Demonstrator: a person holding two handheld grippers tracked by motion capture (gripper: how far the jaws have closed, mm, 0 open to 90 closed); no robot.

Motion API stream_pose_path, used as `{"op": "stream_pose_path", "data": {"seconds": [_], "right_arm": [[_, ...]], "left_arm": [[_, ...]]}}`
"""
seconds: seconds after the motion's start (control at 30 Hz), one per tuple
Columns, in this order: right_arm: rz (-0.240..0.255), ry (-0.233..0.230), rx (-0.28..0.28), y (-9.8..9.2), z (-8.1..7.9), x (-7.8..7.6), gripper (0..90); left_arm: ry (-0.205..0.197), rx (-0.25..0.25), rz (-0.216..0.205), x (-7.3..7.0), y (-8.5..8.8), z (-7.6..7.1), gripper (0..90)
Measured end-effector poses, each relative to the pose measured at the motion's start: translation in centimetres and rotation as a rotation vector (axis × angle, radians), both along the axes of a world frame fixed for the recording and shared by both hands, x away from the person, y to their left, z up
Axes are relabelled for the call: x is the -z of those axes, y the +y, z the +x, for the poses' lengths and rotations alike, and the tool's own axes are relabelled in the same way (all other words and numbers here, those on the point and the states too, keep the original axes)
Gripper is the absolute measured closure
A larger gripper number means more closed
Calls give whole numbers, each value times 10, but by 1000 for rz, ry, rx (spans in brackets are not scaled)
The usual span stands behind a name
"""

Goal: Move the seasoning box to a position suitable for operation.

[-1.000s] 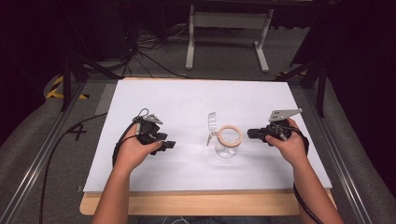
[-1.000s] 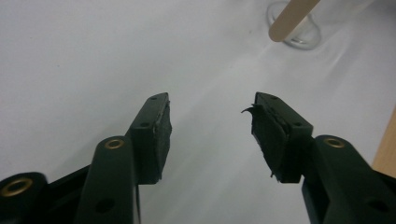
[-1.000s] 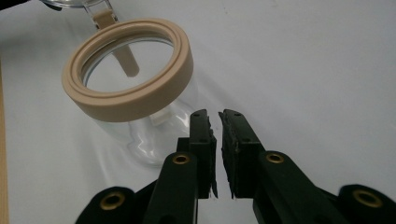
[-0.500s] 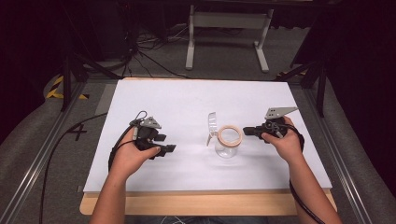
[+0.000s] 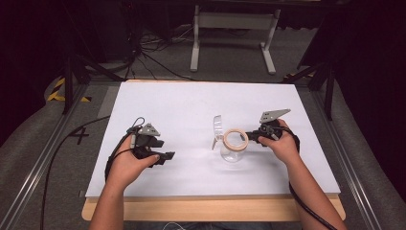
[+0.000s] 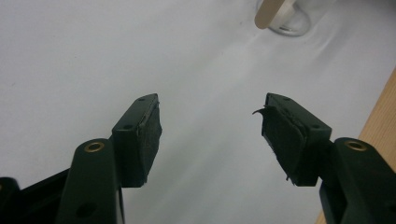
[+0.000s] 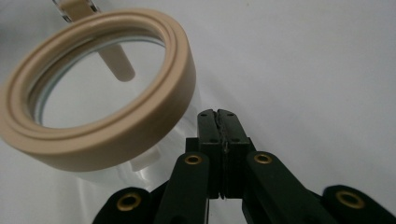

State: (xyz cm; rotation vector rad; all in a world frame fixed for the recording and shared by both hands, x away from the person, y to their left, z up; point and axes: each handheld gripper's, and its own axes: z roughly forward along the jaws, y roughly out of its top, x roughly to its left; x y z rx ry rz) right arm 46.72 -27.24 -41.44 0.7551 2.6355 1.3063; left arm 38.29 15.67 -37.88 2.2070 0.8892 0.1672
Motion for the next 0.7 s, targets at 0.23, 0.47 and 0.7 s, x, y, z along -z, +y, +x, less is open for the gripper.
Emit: {"op": "stream_pose_path", "data": {"seconds": [0.23,0.47,0.7], "right_arm": [[-14,23,-12,1,4,12,894],[-14,26,-16,1,4,13,894],[-29,39,-18,-2,0,14,894]], "left_arm": [[-8,-12,-14,-2,0,-1,372],[-12,-10,-10,-1,-1,0,370],[-8,3,-14,-2,-5,3,369]]}}
